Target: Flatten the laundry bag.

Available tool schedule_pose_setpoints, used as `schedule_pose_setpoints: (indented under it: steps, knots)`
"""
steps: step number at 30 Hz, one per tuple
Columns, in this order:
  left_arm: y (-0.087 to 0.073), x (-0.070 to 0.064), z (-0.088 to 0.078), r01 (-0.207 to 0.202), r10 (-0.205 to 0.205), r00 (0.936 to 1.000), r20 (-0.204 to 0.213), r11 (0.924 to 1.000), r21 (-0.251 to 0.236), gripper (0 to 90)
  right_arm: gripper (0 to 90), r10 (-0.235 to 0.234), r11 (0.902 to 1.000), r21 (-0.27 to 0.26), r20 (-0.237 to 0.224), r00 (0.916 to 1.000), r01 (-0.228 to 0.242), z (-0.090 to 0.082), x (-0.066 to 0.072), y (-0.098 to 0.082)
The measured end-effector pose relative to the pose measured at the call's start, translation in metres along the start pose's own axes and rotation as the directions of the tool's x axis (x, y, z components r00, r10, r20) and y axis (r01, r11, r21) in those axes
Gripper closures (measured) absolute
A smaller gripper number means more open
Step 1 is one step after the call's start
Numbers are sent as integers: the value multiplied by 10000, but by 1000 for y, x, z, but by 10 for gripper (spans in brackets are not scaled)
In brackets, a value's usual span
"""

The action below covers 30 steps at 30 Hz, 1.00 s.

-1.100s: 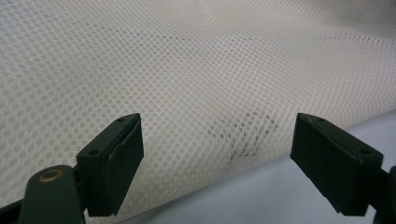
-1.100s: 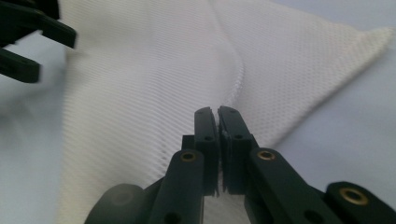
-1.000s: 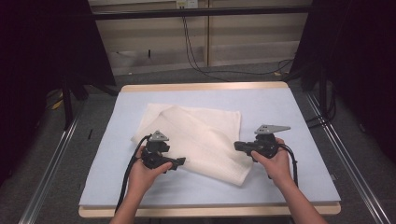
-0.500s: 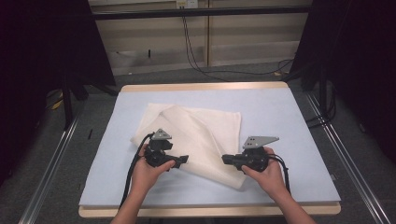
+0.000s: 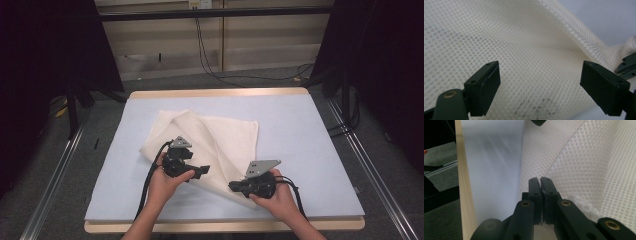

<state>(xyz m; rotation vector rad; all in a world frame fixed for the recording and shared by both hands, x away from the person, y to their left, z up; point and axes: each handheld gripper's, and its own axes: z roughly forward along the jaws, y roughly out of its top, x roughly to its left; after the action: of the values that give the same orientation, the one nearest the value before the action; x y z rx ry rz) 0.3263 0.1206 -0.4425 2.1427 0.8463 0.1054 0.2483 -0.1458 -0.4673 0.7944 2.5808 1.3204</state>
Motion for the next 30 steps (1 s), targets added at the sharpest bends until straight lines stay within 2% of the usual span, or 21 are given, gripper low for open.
schedule_pose_setpoints:
  steps: [5,6,9,10,12,13,14,16,19,20,21,22,23,24,25,26,27,30]
  knots:
    - [5,-9,6,-258,258,9995,199,9997,24,189,878,-35,9999,108,-116,9999,36,4,2,-4]
    - [5,-11,8,-269,271,9993,250,9996,-108,193,878,-132,9998,174,-105,9999,134,4,2,-4]
    - [6,-14,12,-411,411,9990,151,9992,17,212,878,-223,9993,285,-102,9997,226,6,4,-4]
    - [7,-14,13,-609,603,9980,212,9978,247,226,878,-230,9994,260,-88,9997,232,7,4,-4]
    - [7,-16,16,-734,733,9972,142,9973,94,267,878,-199,9994,287,-119,9997,202,7,5,-5]
    - [7,-16,17,-876,874,9958,255,9962,32,303,878,-202,9993,313,-107,9997,205,7,5,-5]
    - [6,-18,19,-779,786,9956,515,9968,-156,343,878,-266,9991,326,-108,9996,269,8,4,-5]
    - [7,-21,22,-779,796,9925,924,9967,-224,358,878,-281,9990,355,-94,9996,284,8,4,-5]
    - [7,-24,27,-689,694,9945,788,9976,-92,374,877,-272,9990,367,-29,9996,273,9,6,-5]
    - [7,-24,28,-774,777,9953,574,9970,-74,391,878,-319,9987,393,-55,9995,320,9,6,-5]
    - [6,-24,29,-704,718,9962,500,9971,-291,419,877,-315,9988,385,-90,9995,318,9,6,-4]
    - [6,-23,30,-461,490,9964,698,9980,-422,448,877,-279,9990,358,-75,9996,281,9,6,-4]
    - [5,-23,30,-191,234,9971,726,9981,-583,491,877,-281,9990,356,-97,9996,285,9,6,-4]
    - [3,-23,31,88,13,9958,920,9940,-1092,520,877,-272,9990,344,-83,9996,275,9,6,-4]
    - [3,-22,32,211,-34,9926,1212,9892,-1453,577,877,-296,9989,361,-81,9995,298,9,6,-4]
    - [3,-24,33,444,-250,9922,1225,9863,-1587,640,877,-311,9988,367,-75,9995,314,9,6,-4]
    - [3,-22,33,199,-30,9934,1150,9891,-1459,698,877,-300,9988,376,-78,9995,303,9,6,-4]
    - [1,-23,34,172,-15,9930,1181,9911,-1320,831,871,-256,9990,375,-69,9996,258,9,6,-4]
